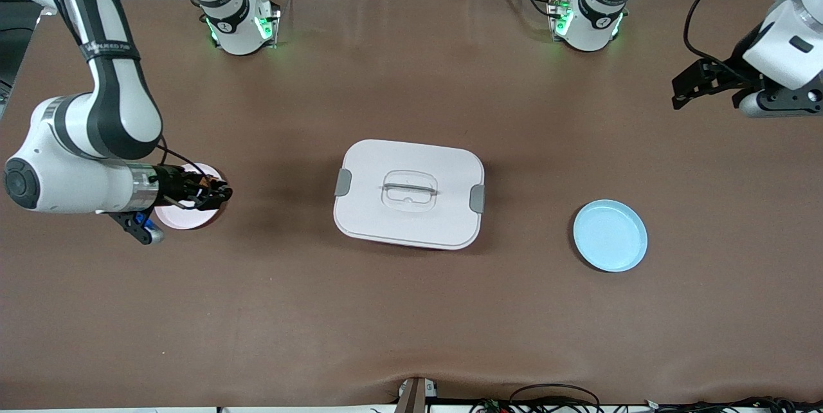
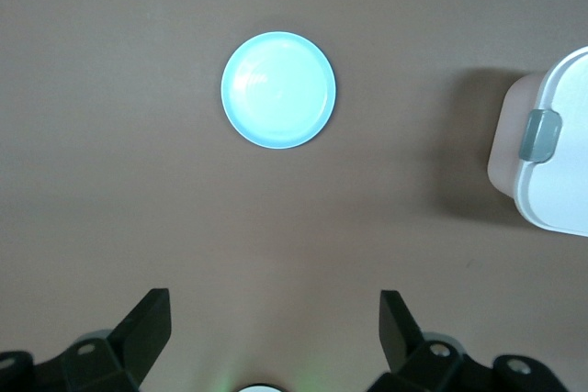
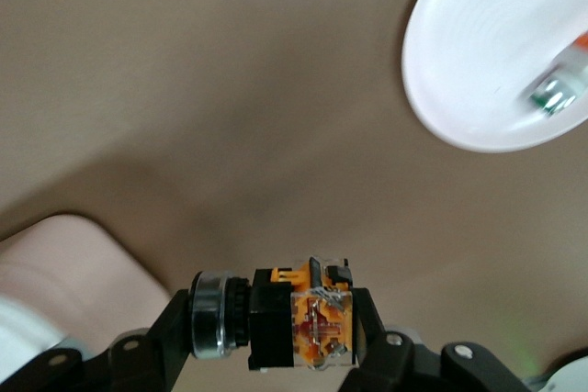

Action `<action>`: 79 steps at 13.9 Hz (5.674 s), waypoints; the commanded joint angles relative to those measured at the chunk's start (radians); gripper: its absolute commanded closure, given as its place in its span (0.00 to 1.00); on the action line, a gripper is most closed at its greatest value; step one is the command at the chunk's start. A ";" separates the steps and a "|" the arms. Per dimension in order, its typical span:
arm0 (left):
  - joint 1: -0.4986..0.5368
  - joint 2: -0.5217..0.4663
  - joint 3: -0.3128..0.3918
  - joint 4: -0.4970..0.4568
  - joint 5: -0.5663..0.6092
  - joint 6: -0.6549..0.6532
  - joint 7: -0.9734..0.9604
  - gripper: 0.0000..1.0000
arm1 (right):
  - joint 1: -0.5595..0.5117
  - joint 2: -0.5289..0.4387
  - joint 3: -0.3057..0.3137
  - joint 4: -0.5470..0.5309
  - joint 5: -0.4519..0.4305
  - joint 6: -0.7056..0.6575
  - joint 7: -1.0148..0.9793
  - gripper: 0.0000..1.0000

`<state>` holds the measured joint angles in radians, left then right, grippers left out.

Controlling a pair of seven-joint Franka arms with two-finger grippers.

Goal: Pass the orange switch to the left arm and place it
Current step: 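Lift the switch over the box with the right gripper while the left gripper approaches, then grasp the switch with the left gripper from the right gripper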

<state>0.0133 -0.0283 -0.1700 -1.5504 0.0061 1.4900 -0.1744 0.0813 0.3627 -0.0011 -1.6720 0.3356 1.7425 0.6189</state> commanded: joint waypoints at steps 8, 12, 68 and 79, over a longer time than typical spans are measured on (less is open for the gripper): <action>0.005 -0.016 -0.074 -0.034 -0.141 0.053 -0.123 0.00 | 0.251 0.012 -0.010 0.192 0.151 0.003 0.453 1.00; 0.002 -0.016 -0.103 -0.100 -0.218 0.146 -0.123 0.00 | 0.330 0.021 -0.010 0.204 0.168 0.072 0.586 1.00; -0.073 0.309 -0.361 -0.338 -1.197 1.125 0.368 0.42 | 0.548 0.349 0.032 0.624 0.284 0.368 1.297 1.00; -0.061 0.301 -0.359 -0.353 -1.190 1.124 0.369 1.00 | 0.557 0.367 0.030 0.630 0.284 0.388 1.297 0.14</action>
<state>-0.0542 0.2751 -0.5251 -1.9066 -1.1758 2.5981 0.1908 0.6276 0.7066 0.0328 -1.0812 0.6078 2.1253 1.8969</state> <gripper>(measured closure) 0.652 0.273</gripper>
